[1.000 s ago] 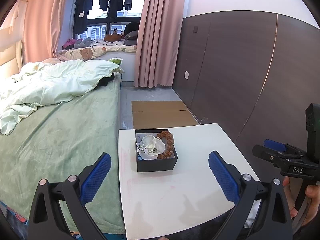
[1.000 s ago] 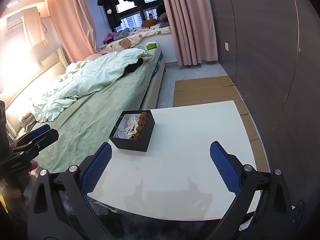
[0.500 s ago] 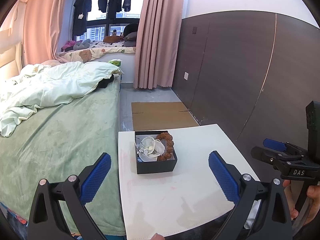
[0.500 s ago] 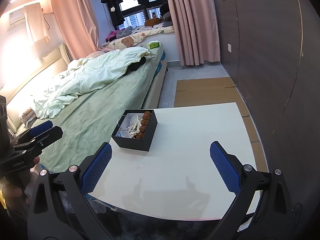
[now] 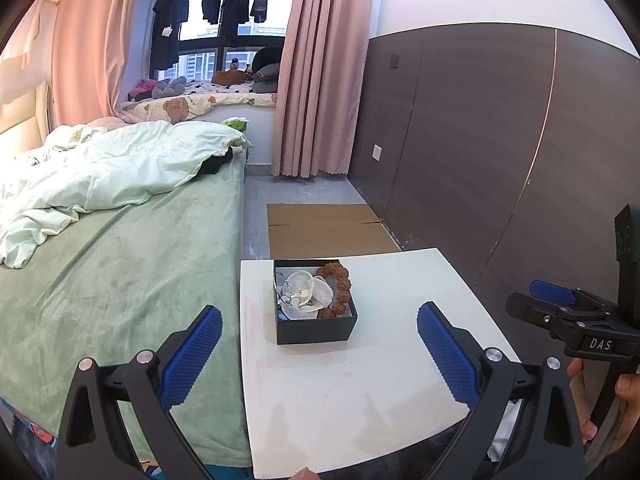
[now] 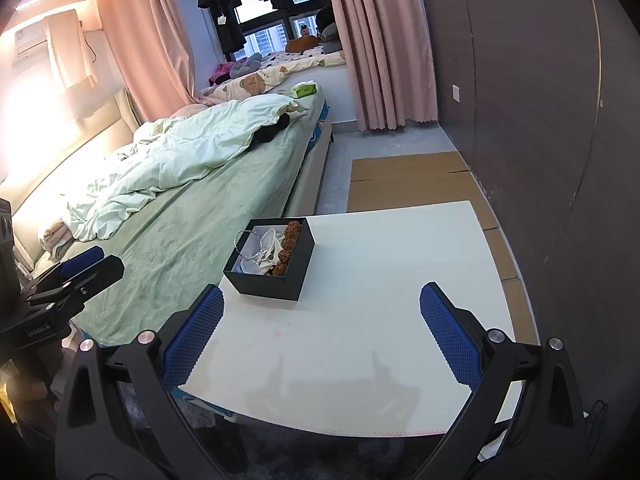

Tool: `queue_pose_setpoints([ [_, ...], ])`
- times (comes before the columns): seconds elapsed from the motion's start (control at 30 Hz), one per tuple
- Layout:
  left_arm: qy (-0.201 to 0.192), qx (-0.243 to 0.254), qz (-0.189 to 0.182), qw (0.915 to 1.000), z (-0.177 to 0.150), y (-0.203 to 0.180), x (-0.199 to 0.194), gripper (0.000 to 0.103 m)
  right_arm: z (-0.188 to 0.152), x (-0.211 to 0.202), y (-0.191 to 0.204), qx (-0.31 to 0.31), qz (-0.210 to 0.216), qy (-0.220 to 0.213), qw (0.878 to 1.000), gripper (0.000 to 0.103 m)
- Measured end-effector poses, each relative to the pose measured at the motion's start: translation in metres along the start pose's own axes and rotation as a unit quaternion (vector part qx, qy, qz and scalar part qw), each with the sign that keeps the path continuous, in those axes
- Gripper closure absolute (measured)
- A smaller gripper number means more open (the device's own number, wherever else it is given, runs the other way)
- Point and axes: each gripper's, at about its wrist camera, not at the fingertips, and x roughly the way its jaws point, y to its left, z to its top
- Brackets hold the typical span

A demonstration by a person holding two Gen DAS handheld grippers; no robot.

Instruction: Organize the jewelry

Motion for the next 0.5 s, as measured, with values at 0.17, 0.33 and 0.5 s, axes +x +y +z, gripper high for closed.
queue_pose_setpoints([
  [0.17,-0.005,-0.001,0.002,1.0,-0.0003,0.0001,-0.0002,0.008,-0.0012,0.0005,0.0016,-0.003,0.001,0.002,1.0,0.005],
  [0.33,-0.005,-0.004,0.001,1.0,0.0003,0.0007,0.0007,0.008,-0.0015,0.0021,0.0028,-0.007,0.0,0.007,1.0,0.005],
  [0.5,-0.007,-0.002,0.004,1.0,0.0002,0.0004,0.0021,0.008,-0.001,0.0025,0.0023,-0.006,-0.001,0.008,1.0,0.005],
])
